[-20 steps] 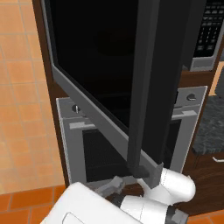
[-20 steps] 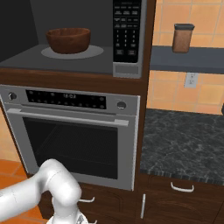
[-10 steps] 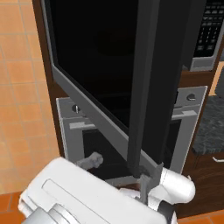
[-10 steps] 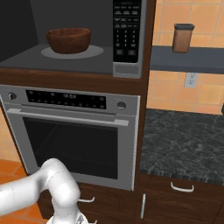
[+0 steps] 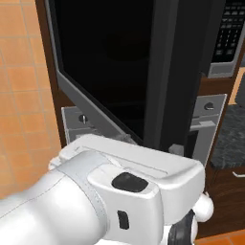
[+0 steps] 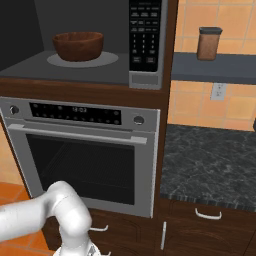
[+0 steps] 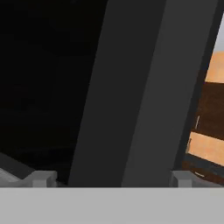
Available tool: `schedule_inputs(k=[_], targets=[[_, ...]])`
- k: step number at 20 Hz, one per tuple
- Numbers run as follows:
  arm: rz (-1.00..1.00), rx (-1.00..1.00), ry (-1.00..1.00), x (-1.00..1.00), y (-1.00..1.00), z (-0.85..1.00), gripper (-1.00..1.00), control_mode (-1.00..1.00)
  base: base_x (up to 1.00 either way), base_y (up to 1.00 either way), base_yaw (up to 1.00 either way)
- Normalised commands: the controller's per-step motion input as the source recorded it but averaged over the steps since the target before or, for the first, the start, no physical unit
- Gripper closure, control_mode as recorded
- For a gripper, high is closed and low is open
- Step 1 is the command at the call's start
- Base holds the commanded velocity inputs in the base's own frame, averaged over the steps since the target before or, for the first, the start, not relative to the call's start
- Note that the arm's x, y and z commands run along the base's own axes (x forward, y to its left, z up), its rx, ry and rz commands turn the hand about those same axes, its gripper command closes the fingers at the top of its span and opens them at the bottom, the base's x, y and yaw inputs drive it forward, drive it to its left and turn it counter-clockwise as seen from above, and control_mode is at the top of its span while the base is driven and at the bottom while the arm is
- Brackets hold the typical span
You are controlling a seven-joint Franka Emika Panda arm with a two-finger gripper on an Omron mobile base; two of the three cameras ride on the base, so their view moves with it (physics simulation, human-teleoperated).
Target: Open the microwave, place the bowl with waffle inside the microwave, then close the microwave door and turn it on.
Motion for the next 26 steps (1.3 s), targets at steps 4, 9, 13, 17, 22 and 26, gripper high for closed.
schedule_inputs(k=[4, 9, 13, 17, 22, 26], targets=[[0.0, 0.37, 0.15, 0.18, -0.64, 0.25, -1.0, -1.0, 0.0, 0.0, 0.0], [0.0, 0.37, 0.08, 0.25, -0.69, 0.09, -1.0, -1.0, 0.0, 0.0, 0.0], [0.0, 0.38, 0.04, 0.74, -0.78, 0.0, -1.0, -1.0, 0.0, 0.0, 0.0], [0.02, 0.3, 0.01, 0.92, -0.67, 0.0, -1.0, -1.0, 0.0, 0.0, 0.0], [0.02, 0.26, -0.12, 0.92, -0.8, -0.13, -1.0, -1.0, 0.0, 0.0, 0.0], [0.0, 0.1, -0.02, 1.0, -0.63, -0.07, -1.0, -1.0, 0.0, 0.0, 0.0]])
